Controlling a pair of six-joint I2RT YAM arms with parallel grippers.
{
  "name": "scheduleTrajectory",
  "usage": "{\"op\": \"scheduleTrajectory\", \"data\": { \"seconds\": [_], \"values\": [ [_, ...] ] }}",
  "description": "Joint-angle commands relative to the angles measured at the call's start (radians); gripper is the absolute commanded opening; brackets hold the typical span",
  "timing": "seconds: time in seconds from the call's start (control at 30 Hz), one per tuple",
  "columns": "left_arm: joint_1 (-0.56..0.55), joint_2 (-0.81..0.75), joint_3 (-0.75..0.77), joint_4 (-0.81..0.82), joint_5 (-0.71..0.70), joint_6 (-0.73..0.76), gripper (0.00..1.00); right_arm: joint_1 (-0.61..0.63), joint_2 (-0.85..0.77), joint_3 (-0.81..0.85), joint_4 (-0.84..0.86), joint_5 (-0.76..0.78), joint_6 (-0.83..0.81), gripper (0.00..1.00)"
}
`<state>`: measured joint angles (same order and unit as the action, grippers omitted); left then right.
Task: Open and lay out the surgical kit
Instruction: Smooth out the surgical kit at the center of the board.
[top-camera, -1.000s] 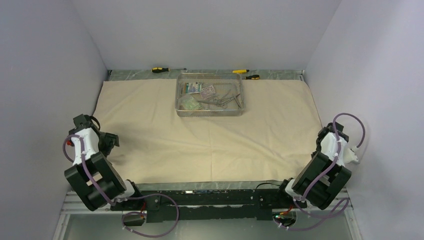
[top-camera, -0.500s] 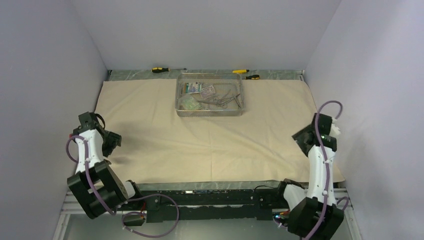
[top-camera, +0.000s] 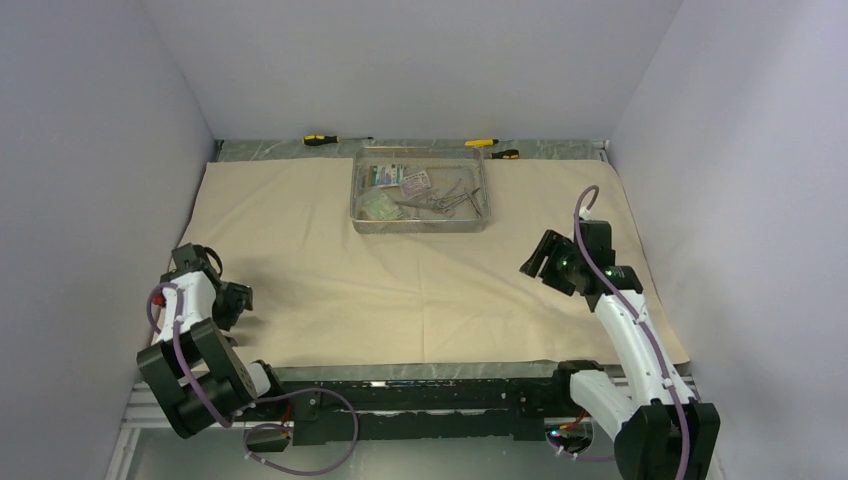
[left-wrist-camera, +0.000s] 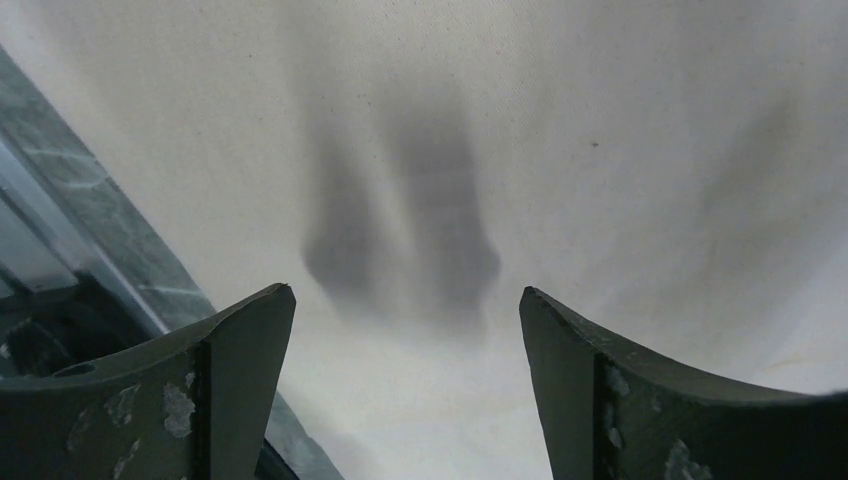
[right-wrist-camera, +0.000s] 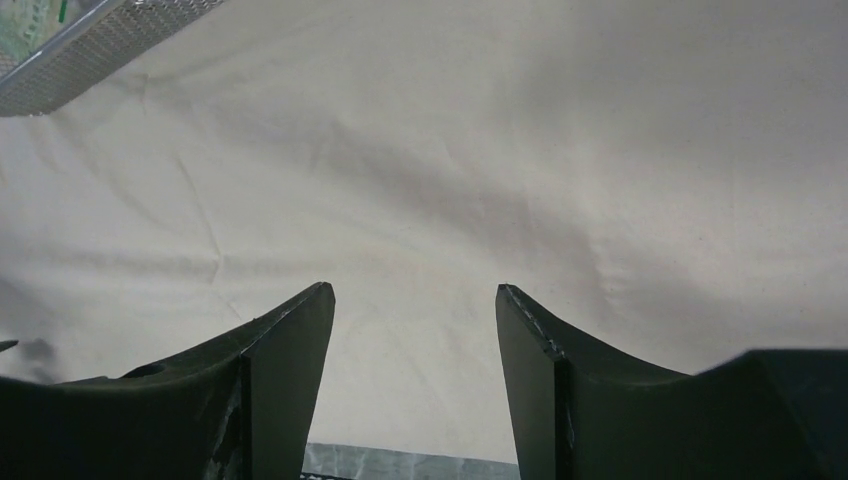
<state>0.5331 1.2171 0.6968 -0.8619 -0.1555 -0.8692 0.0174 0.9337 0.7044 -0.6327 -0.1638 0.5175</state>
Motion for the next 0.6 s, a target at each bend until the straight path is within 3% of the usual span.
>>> {"op": "scheduleTrajectory", "data": {
  "seconds": [0.0,0.13,0.23,0.47,0.57],
  "values": [
    [-0.002,-0.014,-0.069,0.168,0.010,0.007,0.86,0.012,-0.012,-0.006,0.042,0.030,-0.053,0.65],
    [-0.001,-0.010,-0.132,0.223,-0.006,-0.005,0.85,0.012,0.023,0.005,0.051,0.029,-0.038,0.65],
    [-0.002,-0.006,-0.152,0.229,-0.019,-0.030,0.78,0.013,0.062,0.026,0.050,0.029,-0.036,0.65],
    [-0.002,0.039,-0.113,0.191,-0.085,-0.054,0.34,0.013,0.106,0.056,0.044,0.079,-0.036,0.65],
    [-0.001,0.058,-0.096,0.176,-0.105,-0.051,0.08,0.013,0.125,0.063,0.033,0.099,-0.024,0.64]
  ]
}}
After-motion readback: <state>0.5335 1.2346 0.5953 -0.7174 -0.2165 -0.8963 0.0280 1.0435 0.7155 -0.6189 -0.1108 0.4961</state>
